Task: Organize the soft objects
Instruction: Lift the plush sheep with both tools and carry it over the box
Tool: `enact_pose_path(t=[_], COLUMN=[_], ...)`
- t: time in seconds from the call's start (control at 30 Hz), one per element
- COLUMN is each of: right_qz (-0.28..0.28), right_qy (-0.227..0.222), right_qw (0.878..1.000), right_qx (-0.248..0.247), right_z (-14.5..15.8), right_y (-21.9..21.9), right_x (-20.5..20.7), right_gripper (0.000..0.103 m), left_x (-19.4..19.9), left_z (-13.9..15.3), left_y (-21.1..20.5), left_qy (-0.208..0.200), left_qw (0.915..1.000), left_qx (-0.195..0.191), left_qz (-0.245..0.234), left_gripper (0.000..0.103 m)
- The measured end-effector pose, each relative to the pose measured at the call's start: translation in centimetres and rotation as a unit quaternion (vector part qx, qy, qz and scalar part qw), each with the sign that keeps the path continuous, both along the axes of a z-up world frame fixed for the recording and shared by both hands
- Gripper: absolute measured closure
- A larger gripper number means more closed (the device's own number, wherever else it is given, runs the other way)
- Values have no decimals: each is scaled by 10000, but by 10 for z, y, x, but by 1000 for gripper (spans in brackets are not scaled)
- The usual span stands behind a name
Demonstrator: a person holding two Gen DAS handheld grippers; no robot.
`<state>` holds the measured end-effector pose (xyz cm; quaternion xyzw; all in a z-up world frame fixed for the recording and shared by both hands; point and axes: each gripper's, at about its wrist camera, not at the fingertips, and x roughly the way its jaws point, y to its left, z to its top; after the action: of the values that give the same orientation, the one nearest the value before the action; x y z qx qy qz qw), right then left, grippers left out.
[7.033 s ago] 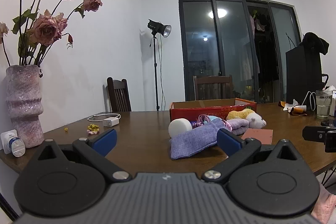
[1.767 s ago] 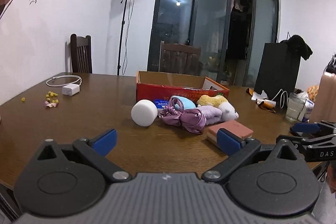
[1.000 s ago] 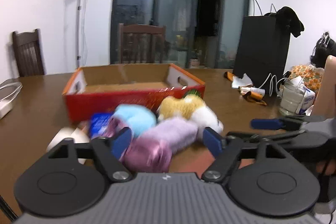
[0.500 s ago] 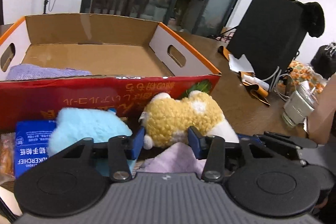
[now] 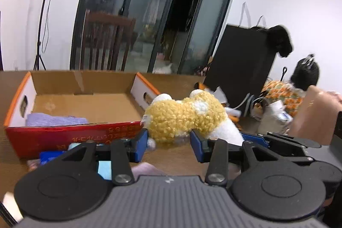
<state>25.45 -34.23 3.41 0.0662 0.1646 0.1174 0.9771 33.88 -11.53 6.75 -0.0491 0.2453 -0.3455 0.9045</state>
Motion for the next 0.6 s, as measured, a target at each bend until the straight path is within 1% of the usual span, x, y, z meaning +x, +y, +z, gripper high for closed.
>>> enact_pose_path(t=[0.07,0.17,0.3,0.43,0.5,0.6], right_qz=[127,301,457,542,565,582], right_qy=[15,110,296,311,294,284], right_qw=[9997,9985,9967,9960,9958,9956], right_qx=[205,441,608,642,663,680], right_z=[7,10,9,12,14,16], right_y=[-1,-1,3,9,12,13], right_x=[-21,-50,-80,-98,-97,-90], right_gripper=[59,59,59,59,59,59], left_x=[-28,-69,-103,-114,-113,-101], left_z=[4,4,-1,4,7,10], left_y=[8,17,28,36,40,39], left_qy=[-143,-400,-430,-448,-464,-541], left_qw=[9999,9992,9989,9988,9987,9983], left_qx=[-32,54,124,31,-8,-6], left_qz=[32,77,127,179,199,207], left_gripper=[59,59,60,60,60,60])
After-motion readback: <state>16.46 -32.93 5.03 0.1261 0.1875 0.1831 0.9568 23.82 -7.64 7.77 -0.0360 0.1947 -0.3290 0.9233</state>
